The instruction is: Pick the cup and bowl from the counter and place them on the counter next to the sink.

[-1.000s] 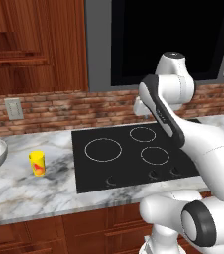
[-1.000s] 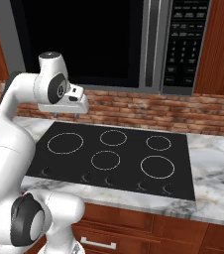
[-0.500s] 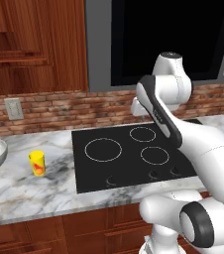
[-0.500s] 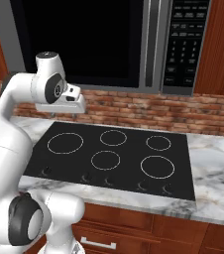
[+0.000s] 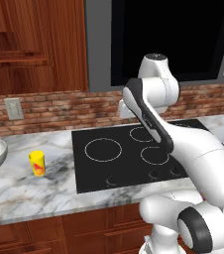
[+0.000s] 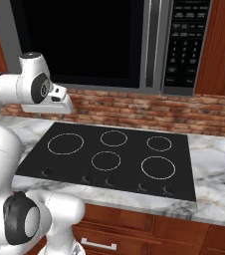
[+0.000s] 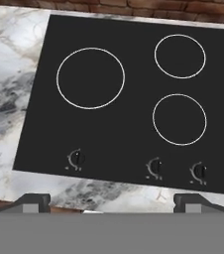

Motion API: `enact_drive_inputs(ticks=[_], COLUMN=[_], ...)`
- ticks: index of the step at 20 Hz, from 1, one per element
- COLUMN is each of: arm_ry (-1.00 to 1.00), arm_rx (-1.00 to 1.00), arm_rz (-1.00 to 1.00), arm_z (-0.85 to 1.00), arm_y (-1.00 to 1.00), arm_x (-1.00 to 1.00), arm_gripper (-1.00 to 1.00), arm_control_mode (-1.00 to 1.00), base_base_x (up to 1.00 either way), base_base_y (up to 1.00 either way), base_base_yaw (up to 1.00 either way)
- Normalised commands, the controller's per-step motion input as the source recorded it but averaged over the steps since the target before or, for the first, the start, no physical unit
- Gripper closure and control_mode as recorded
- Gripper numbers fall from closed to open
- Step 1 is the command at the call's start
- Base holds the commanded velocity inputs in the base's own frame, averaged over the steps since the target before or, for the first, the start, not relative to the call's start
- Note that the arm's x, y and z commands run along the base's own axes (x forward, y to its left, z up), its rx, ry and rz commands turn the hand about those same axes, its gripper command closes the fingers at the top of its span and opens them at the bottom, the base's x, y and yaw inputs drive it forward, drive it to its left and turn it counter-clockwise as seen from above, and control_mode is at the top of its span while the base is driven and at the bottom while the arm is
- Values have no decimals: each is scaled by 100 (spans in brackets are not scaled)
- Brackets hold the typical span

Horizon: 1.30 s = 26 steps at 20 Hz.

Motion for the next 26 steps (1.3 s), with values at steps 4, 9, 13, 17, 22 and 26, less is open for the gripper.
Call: enact_drive_inputs(ticks=[4,9,13,17,22,26], arm_ry=[0,0,0,0,0,0], arm_rx=[0,1,7,13,14,11], arm_rz=[0,0,0,0,0,0], arm_z=[0,0,-1,-4,-7,-22], arm_y=[58,55,45,38,43,46], arm_x=[-14,-2,0,0,0,14], arm_gripper=[-100,-100,-100,-100,-100,-100], arm_control_mode=[-100,-100,-100,-100,-100,-100], base_base_x=[0,0,0,0,0,0], base_base_y=[0,0,0,0,0,0], base_base_yaw=[0,0,0,0,0,0])
